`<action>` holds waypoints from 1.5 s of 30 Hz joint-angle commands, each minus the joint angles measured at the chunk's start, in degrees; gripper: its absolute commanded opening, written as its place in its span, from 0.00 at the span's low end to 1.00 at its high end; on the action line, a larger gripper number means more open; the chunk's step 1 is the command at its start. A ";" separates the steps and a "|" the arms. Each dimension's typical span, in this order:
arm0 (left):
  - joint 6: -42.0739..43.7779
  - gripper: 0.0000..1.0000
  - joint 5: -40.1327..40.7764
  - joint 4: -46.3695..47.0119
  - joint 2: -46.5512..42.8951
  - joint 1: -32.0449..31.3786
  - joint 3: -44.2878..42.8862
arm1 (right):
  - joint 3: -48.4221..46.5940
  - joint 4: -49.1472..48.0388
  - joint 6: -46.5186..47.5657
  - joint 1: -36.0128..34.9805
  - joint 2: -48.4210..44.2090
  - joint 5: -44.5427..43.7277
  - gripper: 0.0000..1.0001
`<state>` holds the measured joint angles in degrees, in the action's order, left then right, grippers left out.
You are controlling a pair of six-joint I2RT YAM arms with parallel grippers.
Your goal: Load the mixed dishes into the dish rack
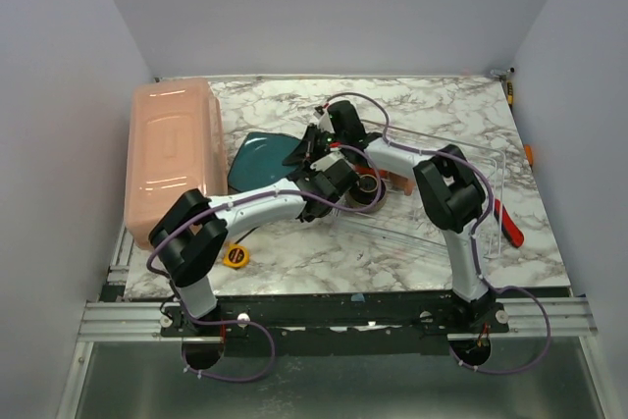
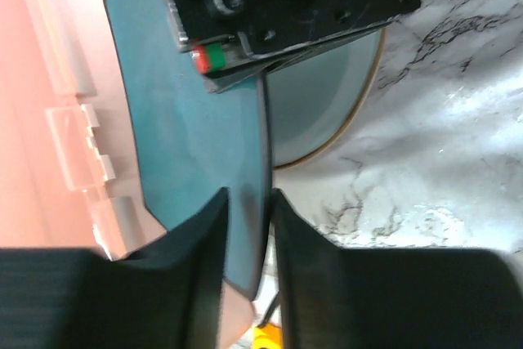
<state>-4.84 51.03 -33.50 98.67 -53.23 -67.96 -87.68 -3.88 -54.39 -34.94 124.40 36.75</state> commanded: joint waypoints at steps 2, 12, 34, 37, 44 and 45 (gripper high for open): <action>-3.74 0.42 1.27 -2.27 -9.78 -1.52 -2.25 | 1.15 -5.01 4.21 -0.74 -4.67 -0.27 0.00; -3.95 0.68 -18.19 -7.94 -28.39 -1.46 -14.03 | -0.86 13.72 24.68 -0.68 -17.41 -19.29 0.00; 5.19 0.73 -24.03 14.93 -42.79 6.91 -3.11 | 1.97 51.87 79.46 -0.75 -61.89 -55.45 0.00; 5.19 0.73 -24.96 15.95 -43.62 7.09 -1.12 | 3.72 55.33 84.65 -0.74 -64.73 -61.32 0.00; 5.13 0.73 -25.59 15.70 -44.60 7.04 1.04 | 5.84 62.51 91.18 -0.75 -69.10 -66.35 0.00; 5.11 0.73 -25.46 15.82 -44.77 7.05 1.14 | 6.51 62.95 92.04 -0.75 -69.69 -67.05 0.00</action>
<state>-0.01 27.40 -19.33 55.35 -46.46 -67.64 -81.82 58.50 31.18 -35.53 58.81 -22.63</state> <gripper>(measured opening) 0.733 0.102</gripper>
